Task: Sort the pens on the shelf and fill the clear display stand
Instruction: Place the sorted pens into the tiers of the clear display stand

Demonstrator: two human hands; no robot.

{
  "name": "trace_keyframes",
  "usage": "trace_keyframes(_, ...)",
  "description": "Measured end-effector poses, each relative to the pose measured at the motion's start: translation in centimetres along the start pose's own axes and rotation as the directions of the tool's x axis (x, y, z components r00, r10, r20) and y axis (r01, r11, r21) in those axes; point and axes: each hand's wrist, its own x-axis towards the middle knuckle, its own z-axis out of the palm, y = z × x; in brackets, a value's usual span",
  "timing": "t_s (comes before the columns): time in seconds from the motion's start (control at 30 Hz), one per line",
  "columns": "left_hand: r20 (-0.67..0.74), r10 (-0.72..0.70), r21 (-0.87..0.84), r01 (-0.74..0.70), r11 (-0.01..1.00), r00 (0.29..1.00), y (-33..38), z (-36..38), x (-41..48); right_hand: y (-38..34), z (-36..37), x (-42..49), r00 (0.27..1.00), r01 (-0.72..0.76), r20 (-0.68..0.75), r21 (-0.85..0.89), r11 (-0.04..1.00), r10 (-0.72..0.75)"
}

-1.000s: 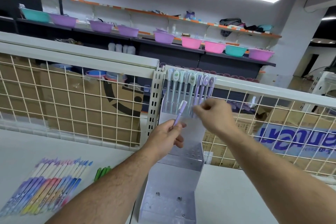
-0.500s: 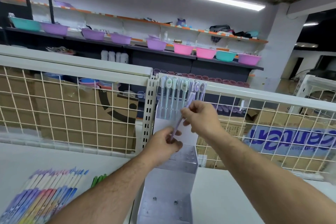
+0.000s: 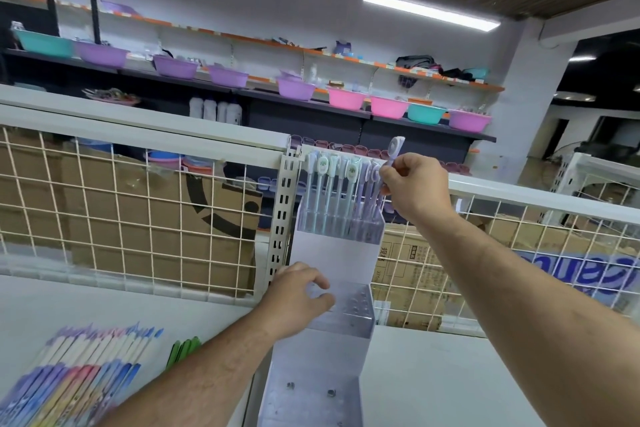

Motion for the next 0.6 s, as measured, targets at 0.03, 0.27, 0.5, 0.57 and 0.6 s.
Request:
trace_keyframes(0.03,0.002,0.002,-0.007,-0.002,1.000,1.000,-0.1,0.0,0.0,0.1,0.2,0.0,1.000,0.001,0.005,-0.005,1.000,-0.001)
trace_keyframes(0.27,-0.009,-0.001,-0.029,0.001,1.000,1.000,-0.1,0.1,0.0,0.8,1.2,-0.2,0.996,0.012,0.091,-0.219,0.976,0.008)
trace_keyframes(0.5,-0.006,-0.008,-0.033,0.008,0.999,1.000,0.1,0.0,-0.1,0.8,1.5,-0.2,0.994,0.011,0.109,-0.282,0.959,0.021)
trace_keyframes(0.57,-0.001,-0.016,-0.040,0.016,0.999,1.000,0.1,0.0,-0.2,0.6,1.5,-0.1,0.992,0.006,0.123,-0.287,0.958,0.031)
trace_keyframes(0.6,0.000,-0.019,-0.043,0.019,0.999,1.000,0.2,-0.1,-0.2,0.6,1.4,-0.1,0.991,0.004,0.132,-0.289,0.957,0.036)
